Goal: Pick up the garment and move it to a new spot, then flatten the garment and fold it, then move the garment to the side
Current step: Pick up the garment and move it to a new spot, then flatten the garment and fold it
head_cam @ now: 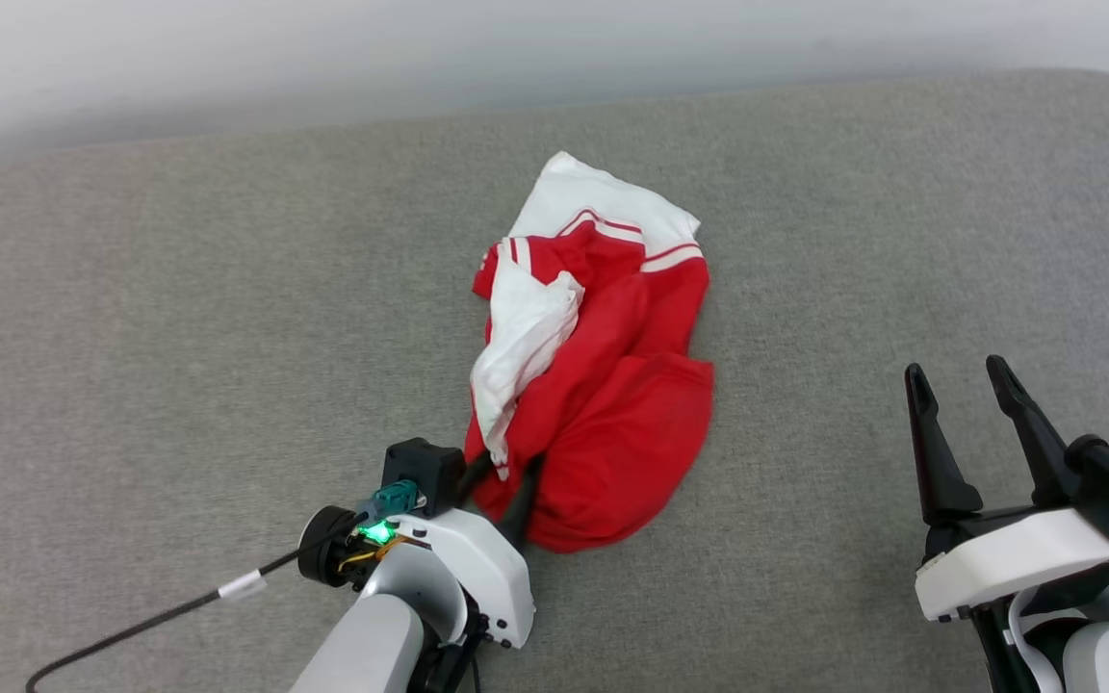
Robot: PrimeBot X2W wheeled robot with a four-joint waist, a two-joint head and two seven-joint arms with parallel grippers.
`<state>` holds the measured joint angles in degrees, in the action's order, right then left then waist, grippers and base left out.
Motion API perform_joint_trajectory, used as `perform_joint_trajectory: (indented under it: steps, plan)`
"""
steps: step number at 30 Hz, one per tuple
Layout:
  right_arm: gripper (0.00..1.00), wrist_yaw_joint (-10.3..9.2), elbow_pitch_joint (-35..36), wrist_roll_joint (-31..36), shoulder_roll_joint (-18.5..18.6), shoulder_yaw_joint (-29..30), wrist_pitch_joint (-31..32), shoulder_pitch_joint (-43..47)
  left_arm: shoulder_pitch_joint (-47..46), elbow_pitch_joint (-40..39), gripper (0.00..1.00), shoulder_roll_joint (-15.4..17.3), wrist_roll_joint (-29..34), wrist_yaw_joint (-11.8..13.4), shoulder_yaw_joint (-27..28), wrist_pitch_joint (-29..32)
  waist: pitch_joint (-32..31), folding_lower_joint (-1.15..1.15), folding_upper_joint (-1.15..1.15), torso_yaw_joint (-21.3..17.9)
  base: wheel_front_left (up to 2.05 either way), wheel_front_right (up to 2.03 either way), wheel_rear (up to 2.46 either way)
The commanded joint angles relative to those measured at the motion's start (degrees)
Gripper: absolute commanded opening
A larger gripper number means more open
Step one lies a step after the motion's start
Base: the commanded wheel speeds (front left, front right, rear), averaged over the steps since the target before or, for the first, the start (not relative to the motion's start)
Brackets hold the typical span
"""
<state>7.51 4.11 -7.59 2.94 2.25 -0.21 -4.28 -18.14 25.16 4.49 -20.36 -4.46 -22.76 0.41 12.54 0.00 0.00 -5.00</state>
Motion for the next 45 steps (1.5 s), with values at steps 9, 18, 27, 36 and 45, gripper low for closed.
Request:
perform_joint_trajectory:
  steps: [9, 18, 27, 36, 45]
  plan:
    - [1.0, -0.04, 0.23, 1.3, -0.09, 1.03, 0.66, 1.76, -0.74, -7.12, 1.0, 0.71, 4.03, 2.86, -0.25, -10.48, -6.18, 0.0, 0.0, 4.26, 0.0, 0.0, 0.0]
    - [1.0, -0.04, 0.5, 1.33, -0.09, 1.87, 1.5, 4.5, 2.6, -13.4, 1.0, 3.68, 4.62, 7.79, 4.62, -14.33, -10.57, 0.0, 0.0, 6.46, 0.0, 0.0, 0.0]
    - [1.0, -0.04, 1.81, 1.71, -0.1, 1.94, 3.0, 8.42, 10.34, -15.65, 1.0, 7.24, 4.08, 9.52, 6.21, -13.27, -14.2, 0.0, 0.0, 7.13, 0.0, 0.0, 0.0]
    - [1.0, -0.04, 2.55, 1.59, -0.09, 0.07, 3.84, 8.95, 14.02, -17.42, 1.0, 7.72, 3.62, 10.93, 5.84, -11.38, -14.71, 0.0, 0.0, 7.16, 0.0, 0.0, 0.0]
    - [1.0, -0.04, 2.82, 1.28, -0.1, 0.11, 3.74, 8.66, 12.67, -18.28, 1.0, 7.88, 3.46, 11.12, 5.46, -10.81, -14.42, 0.0, 0.0, 7.72, 0.0, 0.0, 0.0]
